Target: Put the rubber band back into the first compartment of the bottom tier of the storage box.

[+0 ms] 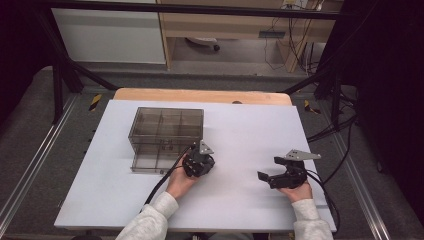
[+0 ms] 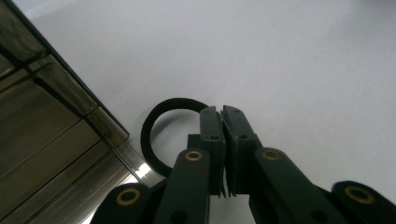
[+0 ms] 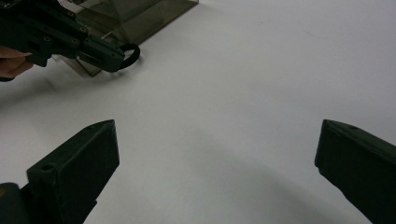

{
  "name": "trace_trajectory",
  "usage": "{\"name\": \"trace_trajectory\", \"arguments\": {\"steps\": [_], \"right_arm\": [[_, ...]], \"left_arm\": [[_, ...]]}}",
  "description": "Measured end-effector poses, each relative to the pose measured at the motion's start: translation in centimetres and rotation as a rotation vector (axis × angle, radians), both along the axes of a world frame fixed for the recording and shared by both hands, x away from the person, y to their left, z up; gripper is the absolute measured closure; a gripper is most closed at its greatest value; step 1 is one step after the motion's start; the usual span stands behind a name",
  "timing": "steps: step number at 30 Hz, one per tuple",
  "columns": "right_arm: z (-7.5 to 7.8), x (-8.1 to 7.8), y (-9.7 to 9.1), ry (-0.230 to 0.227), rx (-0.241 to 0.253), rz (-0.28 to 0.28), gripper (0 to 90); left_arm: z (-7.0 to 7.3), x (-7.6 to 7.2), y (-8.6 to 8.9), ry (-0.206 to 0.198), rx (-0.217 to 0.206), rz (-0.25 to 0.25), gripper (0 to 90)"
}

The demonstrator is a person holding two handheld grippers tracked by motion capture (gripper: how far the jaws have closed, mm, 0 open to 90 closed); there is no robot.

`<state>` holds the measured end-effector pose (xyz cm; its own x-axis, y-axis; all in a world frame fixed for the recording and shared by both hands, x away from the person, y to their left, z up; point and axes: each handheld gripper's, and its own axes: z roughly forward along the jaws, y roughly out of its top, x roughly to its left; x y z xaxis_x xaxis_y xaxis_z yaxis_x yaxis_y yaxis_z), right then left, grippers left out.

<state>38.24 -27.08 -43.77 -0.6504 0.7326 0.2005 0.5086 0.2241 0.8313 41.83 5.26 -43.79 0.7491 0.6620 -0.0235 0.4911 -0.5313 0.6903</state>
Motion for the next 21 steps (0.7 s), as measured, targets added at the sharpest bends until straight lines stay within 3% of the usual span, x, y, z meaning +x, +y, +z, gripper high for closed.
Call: {"name": "trace_trajectory", "arguments": {"steps": [21], "right_arm": [[0.0,0.0,0.0,0.004,-0.001,0.000,0.3]], "left_arm": [[1.2,-0.6,0.4,-0.019,-0.041,-0.014,87.0]]}}
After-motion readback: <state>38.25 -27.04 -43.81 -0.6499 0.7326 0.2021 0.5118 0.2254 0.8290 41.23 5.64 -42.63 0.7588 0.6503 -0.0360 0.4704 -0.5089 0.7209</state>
